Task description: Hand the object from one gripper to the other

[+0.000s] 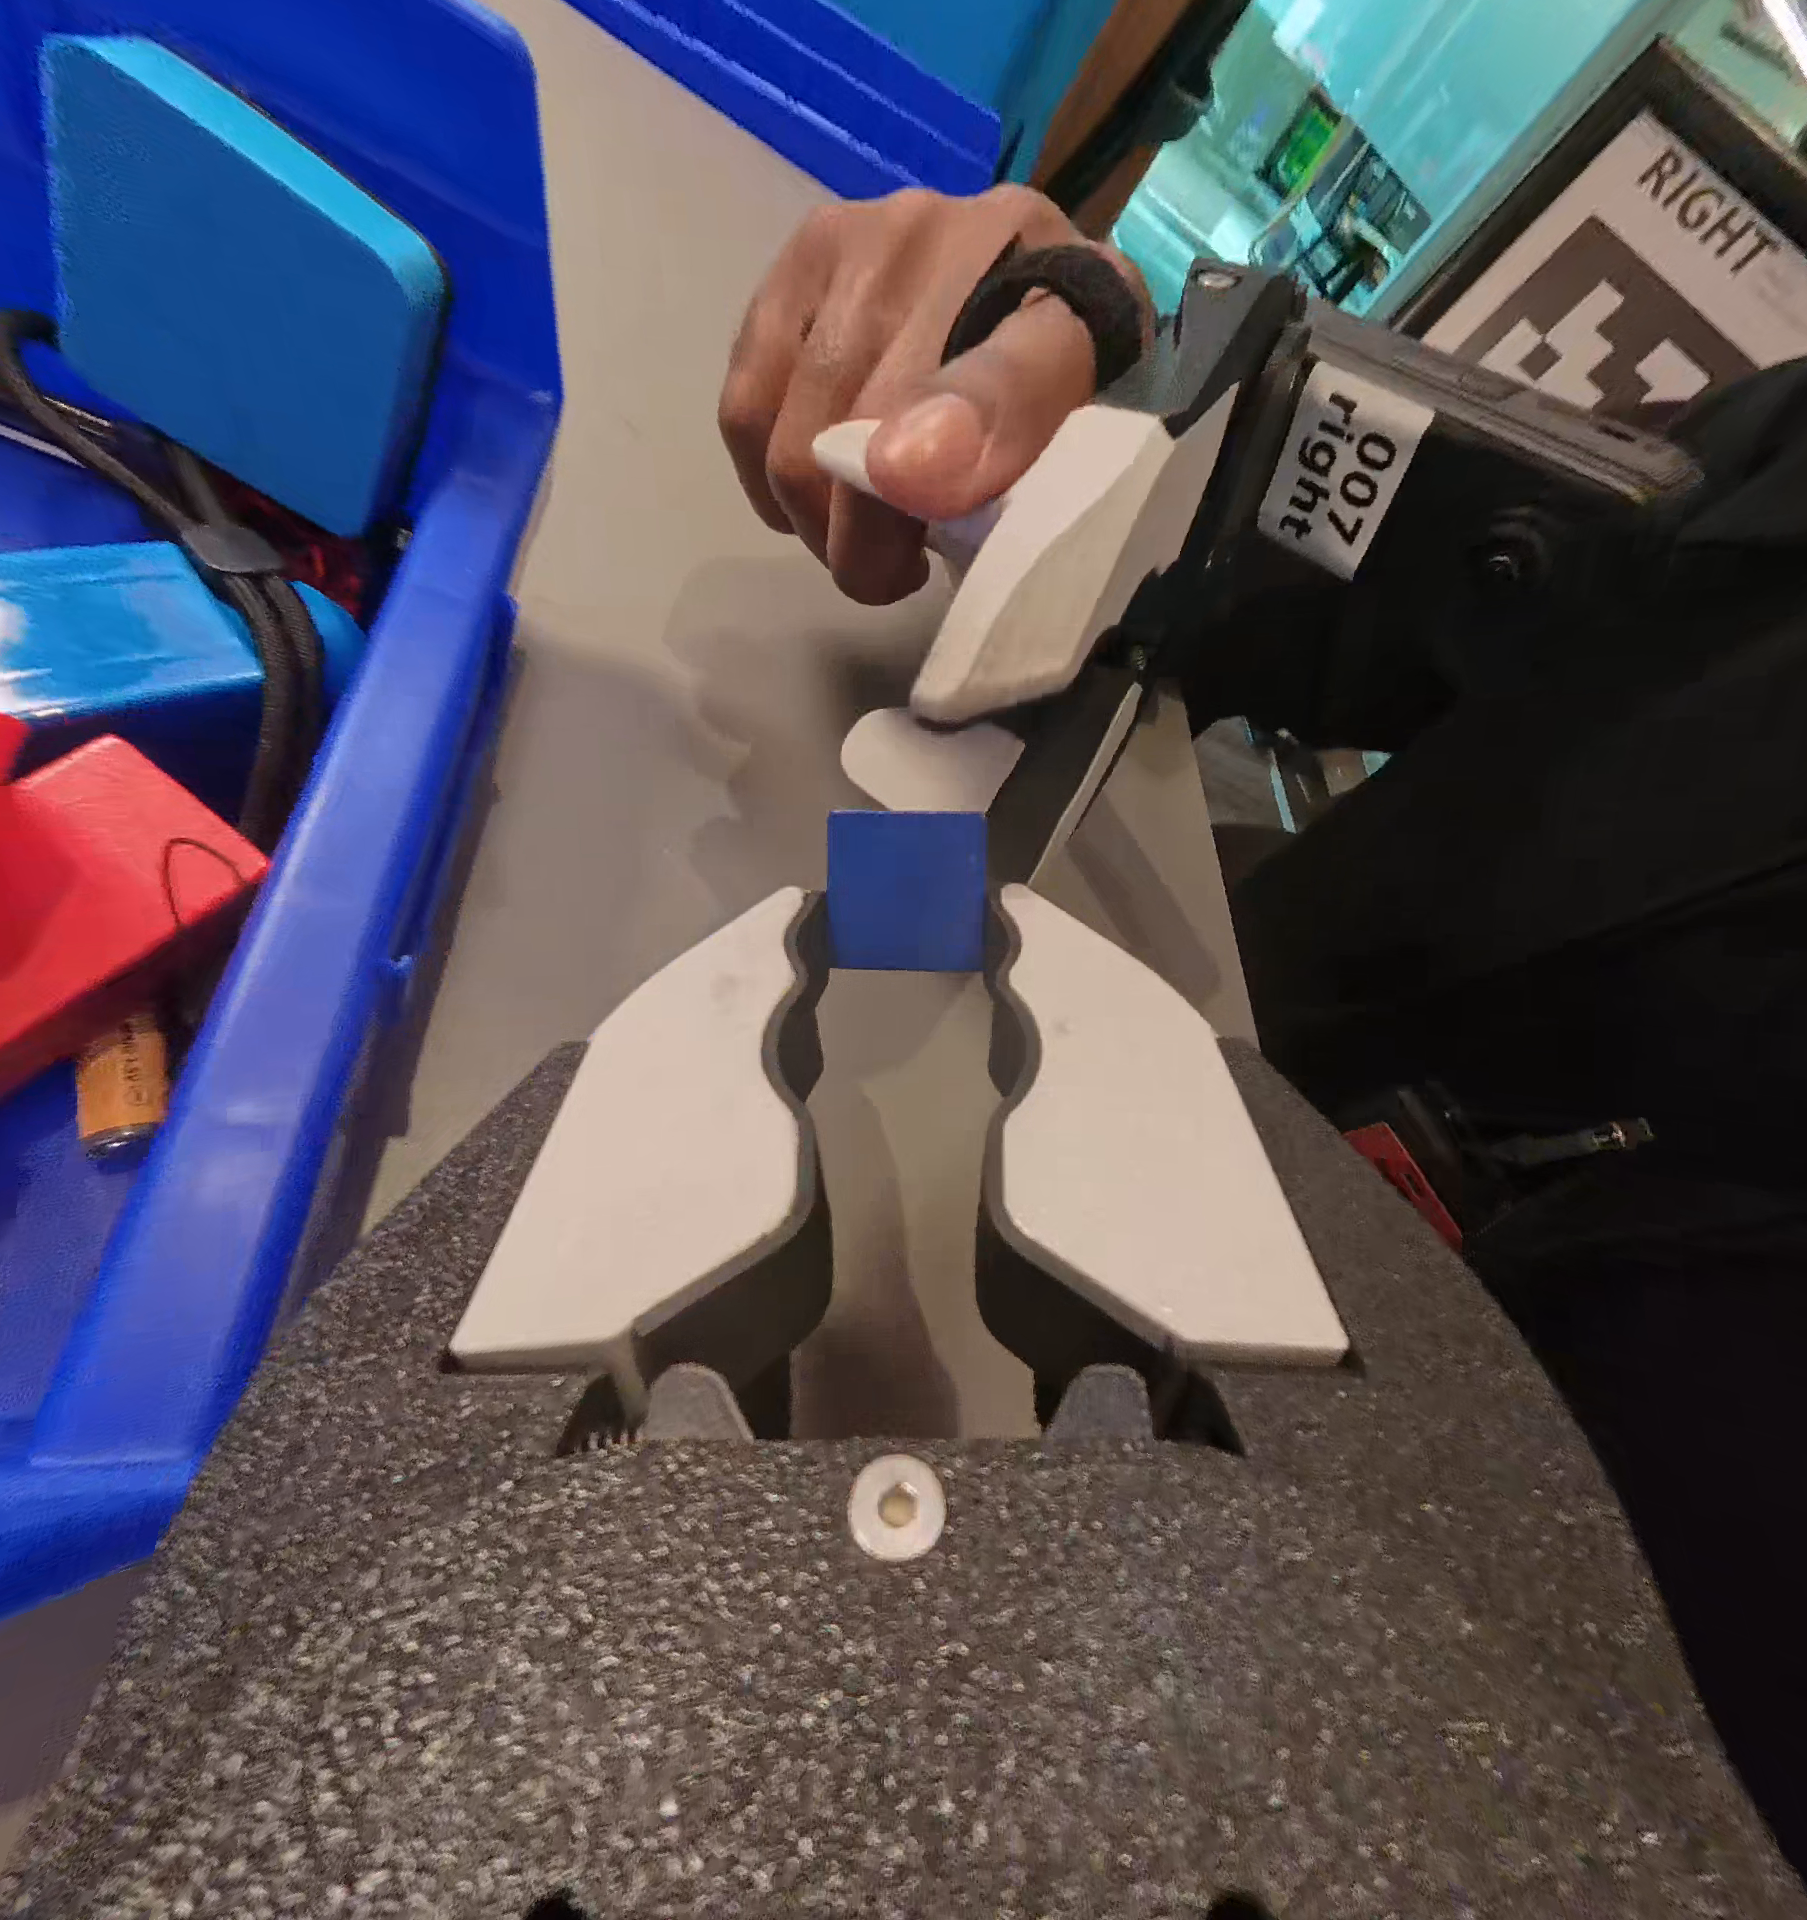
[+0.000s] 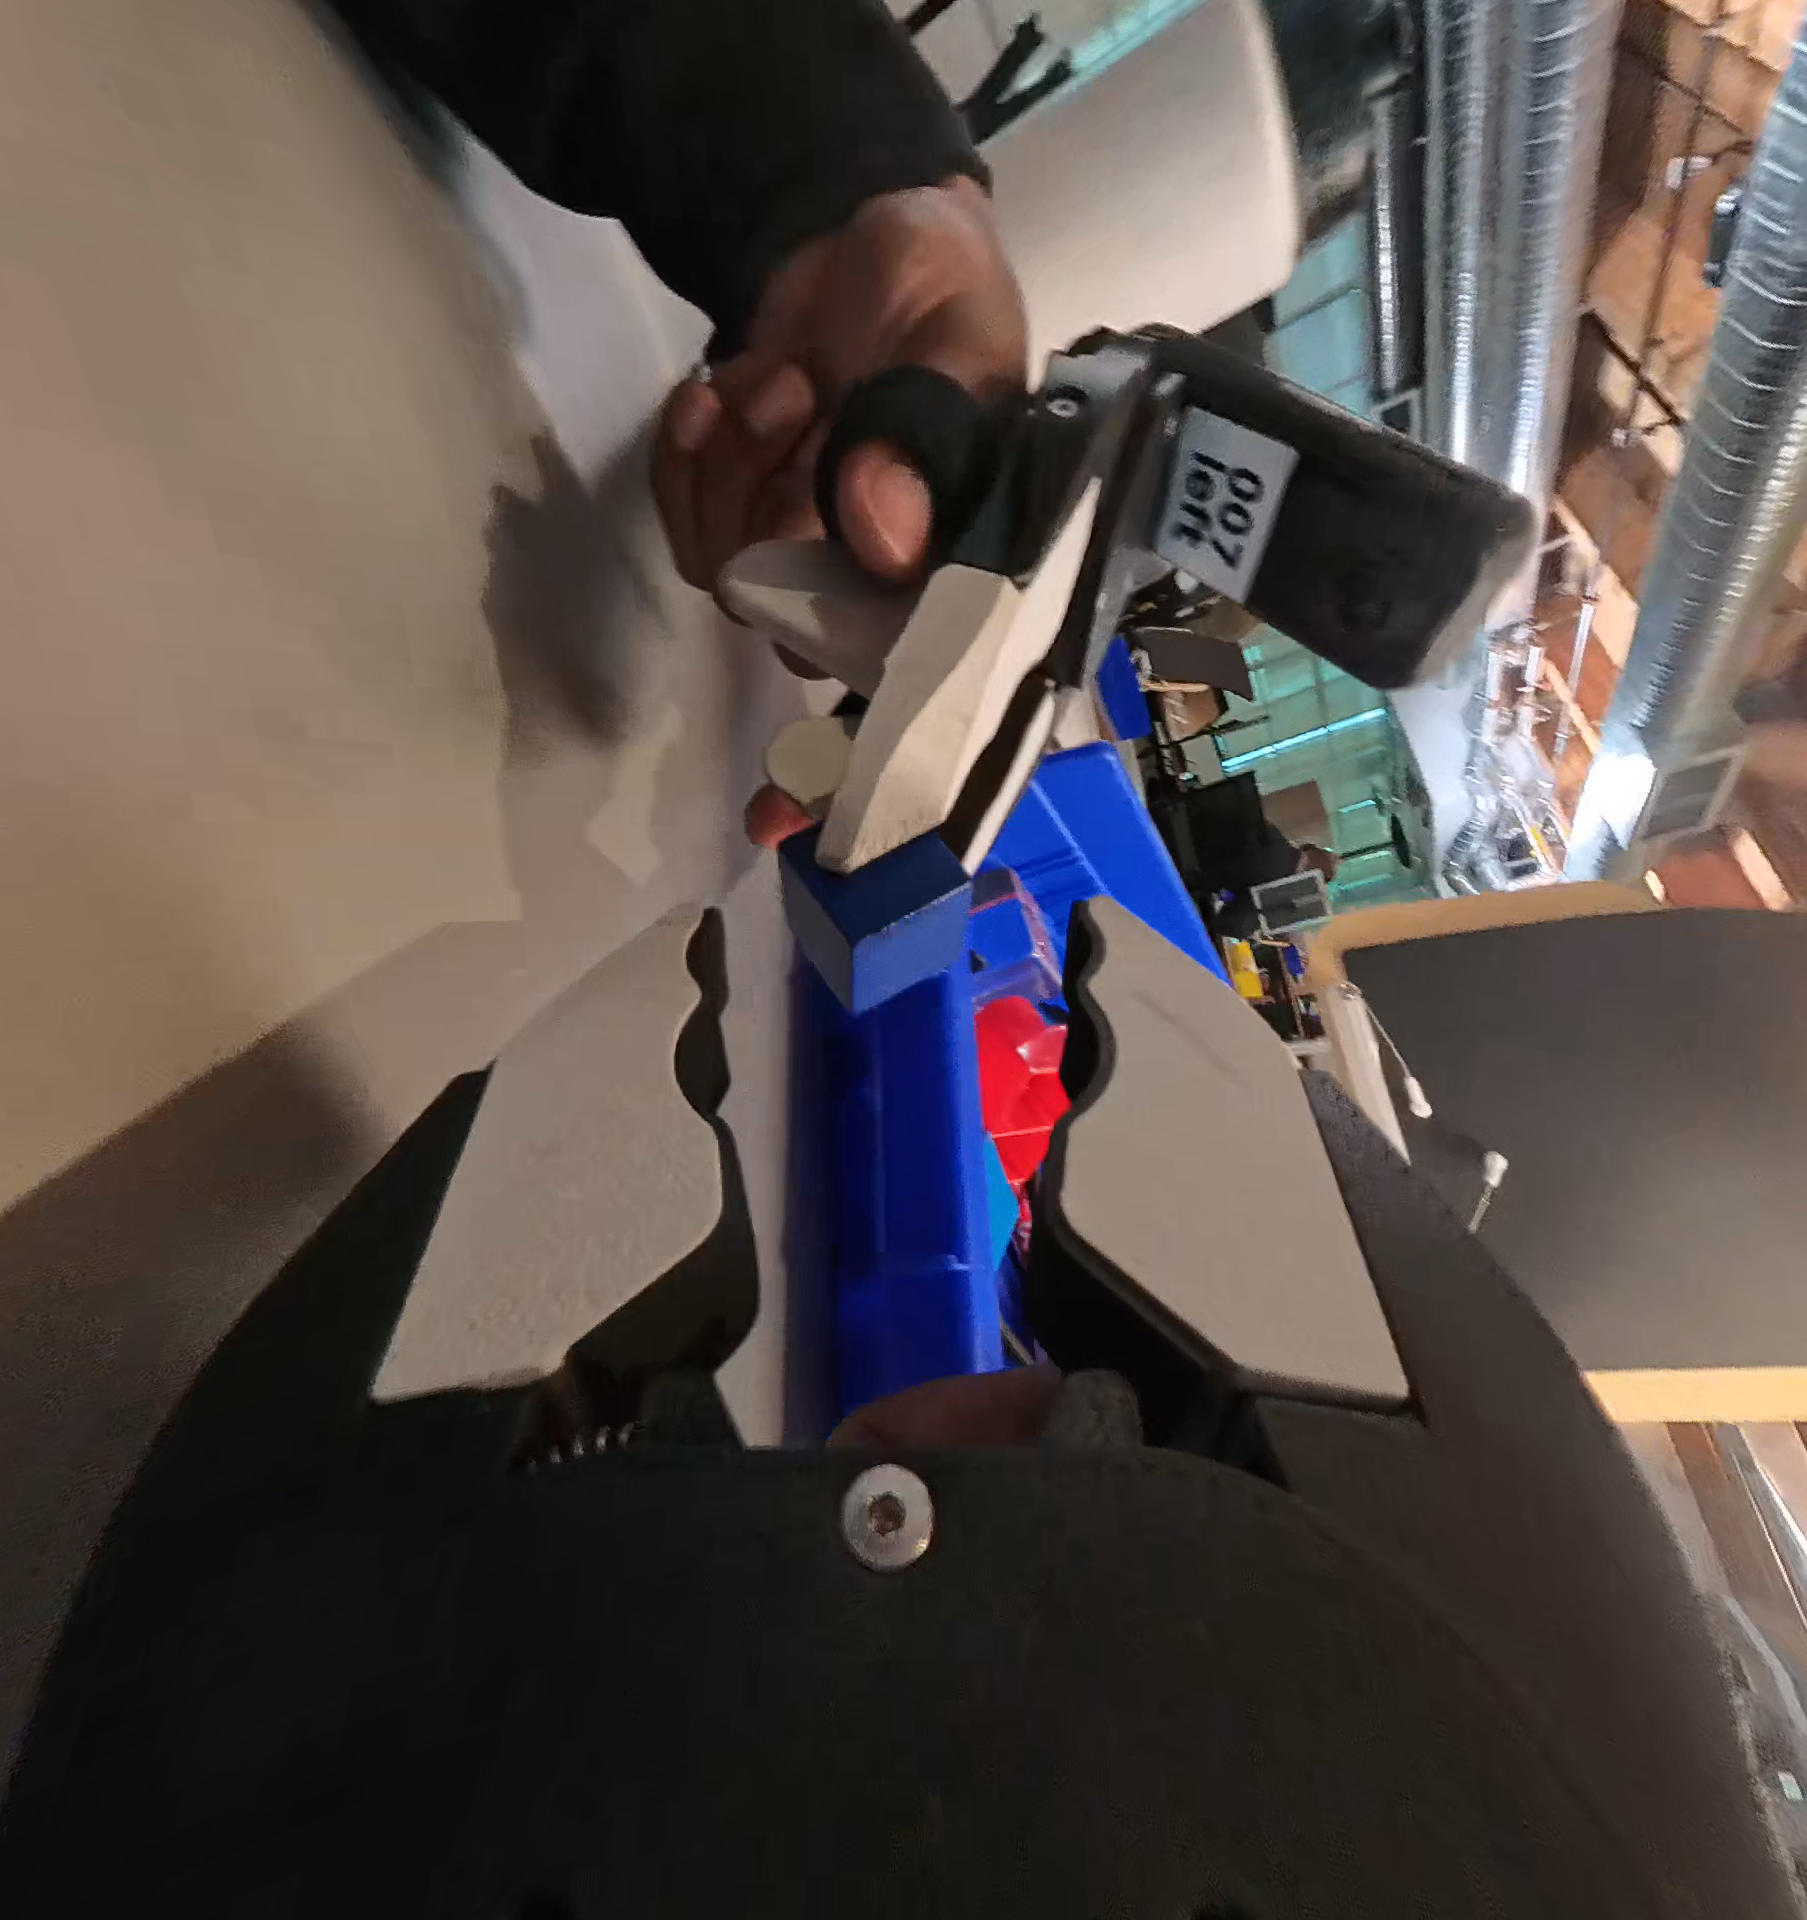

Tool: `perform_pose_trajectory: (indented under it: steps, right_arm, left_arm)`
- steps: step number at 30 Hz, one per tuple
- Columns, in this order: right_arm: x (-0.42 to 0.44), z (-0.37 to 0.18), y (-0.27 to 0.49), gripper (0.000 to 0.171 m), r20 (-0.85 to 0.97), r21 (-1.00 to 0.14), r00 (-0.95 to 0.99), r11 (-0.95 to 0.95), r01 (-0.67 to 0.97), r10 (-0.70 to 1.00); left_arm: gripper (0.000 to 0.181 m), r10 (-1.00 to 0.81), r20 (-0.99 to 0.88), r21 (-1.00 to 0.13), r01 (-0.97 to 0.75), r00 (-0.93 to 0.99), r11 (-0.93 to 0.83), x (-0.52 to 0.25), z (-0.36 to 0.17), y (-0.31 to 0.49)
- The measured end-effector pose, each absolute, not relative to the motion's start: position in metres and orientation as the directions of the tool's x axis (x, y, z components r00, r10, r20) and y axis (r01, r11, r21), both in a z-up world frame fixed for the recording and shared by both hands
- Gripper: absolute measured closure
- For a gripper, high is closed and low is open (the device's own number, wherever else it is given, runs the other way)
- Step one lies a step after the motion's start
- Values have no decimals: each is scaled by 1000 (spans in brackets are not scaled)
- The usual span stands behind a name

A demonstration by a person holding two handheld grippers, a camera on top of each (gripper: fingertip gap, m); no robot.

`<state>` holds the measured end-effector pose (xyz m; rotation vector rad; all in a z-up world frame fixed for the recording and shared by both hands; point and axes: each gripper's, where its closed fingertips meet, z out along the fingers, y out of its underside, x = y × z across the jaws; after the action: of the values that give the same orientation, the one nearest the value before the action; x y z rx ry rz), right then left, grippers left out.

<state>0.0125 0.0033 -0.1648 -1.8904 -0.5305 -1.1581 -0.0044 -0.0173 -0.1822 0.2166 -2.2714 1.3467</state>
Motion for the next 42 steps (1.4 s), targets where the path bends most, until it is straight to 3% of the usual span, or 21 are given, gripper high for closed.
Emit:
perform_pose_trajectory:
  steps: [3, 6, 8, 11, 15, 18, 23, 27, 30, 33, 38, 42]
  right_arm:
    - [6, -175, 8, 116, 870, -413, 494, -564, 716, -10]
    - [5, -180, 10, 136, 860, -422, 510, -563, 711, 0]
    - [11, -180, 9, 136, 839, -460, 542, -577, 675, -34]
    - [21, -172, 7, 137, 748, -609, 645, -549, 573, -155]
    - [38, -154, 2, 136, 392, -896, 843, -359, 259, -369]
    - [43, -146, -3, 137, 23, -985, 928, -166, -43, -372]
    - [45, -143, -8, 137, -416, -904, 875, 12, -426, -247]
    - [38, -151, -4, 137, -568, -818, 808, -4, -576, -156]
    - [31, -156, 0, 137, -593, -797, 795, -46, -602, -125]
    - [25, -155, 2, 137, -600, -792, 793, -60, -607, -101]
    - [22, -162, 4, 137, -597, -788, 794, -102, -607, -112]
    - [33, -162, 3, 136, -536, -826, 821, -77, -558, -198]
  left_arm:
    - [152, 132, 478, -770, -342, -868, 539, -13, -189, -18]
    - [152, 146, 474, -772, -330, -868, 543, -16, -191, -20]
    - [151, 119, 431, -795, -314, -895, 519, -9, -190, -22]
    - [130, 77, 336, -878, -282, -939, 388, 9, -171, -27]
    - [110, -47, 54, -973, -63, -997, 223, 36, -137, -23]
    - [111, -98, -194, -973, 179, -976, 144, 36, -112, -18]
    - [114, -96, -514, -845, 485, -852, 224, 31, -116, -15]
    - [120, -49, -709, -678, 660, -704, 325, 31, -135, -18]
    - [117, 1, -797, -562, 744, -603, 361, 27, -148, -23]
    - [117, 62, -816, -521, 776, -575, 356, 18, -158, -26]
    - [149, 75, -842, -472, 797, -535, 377, 18, -163, -29]
    - [150, 40, -850, -458, 774, -526, 437, 29, -162, -29]
